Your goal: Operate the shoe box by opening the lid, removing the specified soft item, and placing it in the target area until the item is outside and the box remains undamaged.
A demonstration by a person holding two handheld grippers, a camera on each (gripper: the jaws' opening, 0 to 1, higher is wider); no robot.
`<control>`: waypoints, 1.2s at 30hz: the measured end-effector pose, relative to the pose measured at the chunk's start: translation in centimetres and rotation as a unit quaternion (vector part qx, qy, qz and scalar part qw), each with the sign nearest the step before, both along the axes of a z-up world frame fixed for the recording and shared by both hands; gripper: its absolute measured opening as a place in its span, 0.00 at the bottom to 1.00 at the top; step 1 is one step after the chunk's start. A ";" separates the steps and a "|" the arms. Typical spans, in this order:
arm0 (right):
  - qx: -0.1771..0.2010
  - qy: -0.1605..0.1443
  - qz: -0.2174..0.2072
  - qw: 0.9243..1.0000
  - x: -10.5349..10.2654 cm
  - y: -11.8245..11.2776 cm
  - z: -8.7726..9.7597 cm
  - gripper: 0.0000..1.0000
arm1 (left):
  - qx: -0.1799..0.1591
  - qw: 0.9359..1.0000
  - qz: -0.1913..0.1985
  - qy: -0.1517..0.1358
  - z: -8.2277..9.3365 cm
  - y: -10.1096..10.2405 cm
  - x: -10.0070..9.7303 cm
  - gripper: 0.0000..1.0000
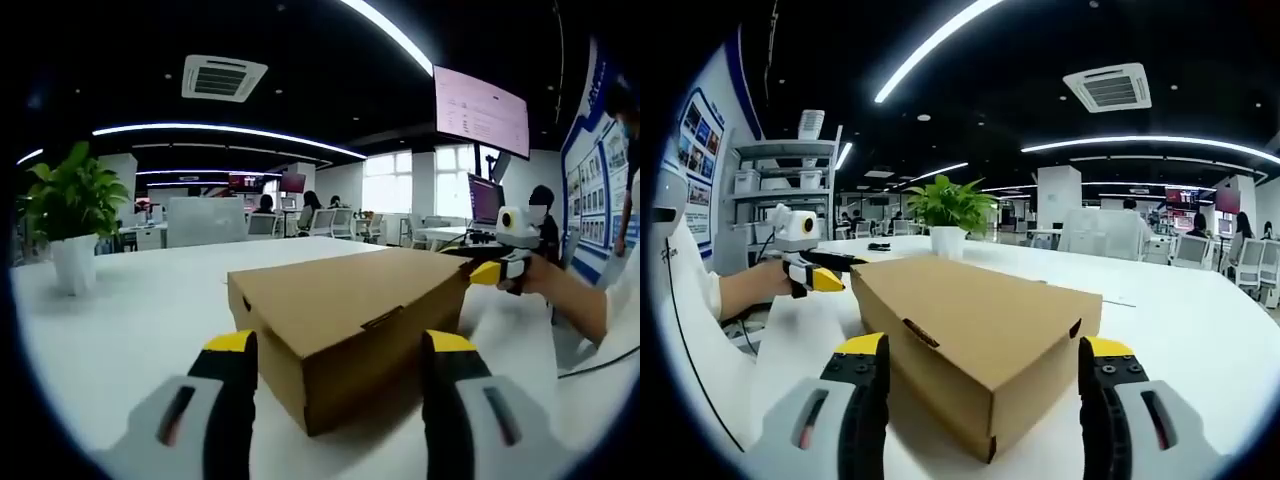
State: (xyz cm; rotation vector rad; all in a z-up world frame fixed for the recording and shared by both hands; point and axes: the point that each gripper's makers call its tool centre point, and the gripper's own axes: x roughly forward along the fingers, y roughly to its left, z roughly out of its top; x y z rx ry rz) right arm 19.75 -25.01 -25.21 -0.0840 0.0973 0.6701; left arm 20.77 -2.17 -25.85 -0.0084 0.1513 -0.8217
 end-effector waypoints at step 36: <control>-0.056 -0.134 0.069 0.987 -6.7 0.2 6.6 0.66 | 0.055 0.994 -0.007 -0.091 5.9 4.1 -4.5 0.75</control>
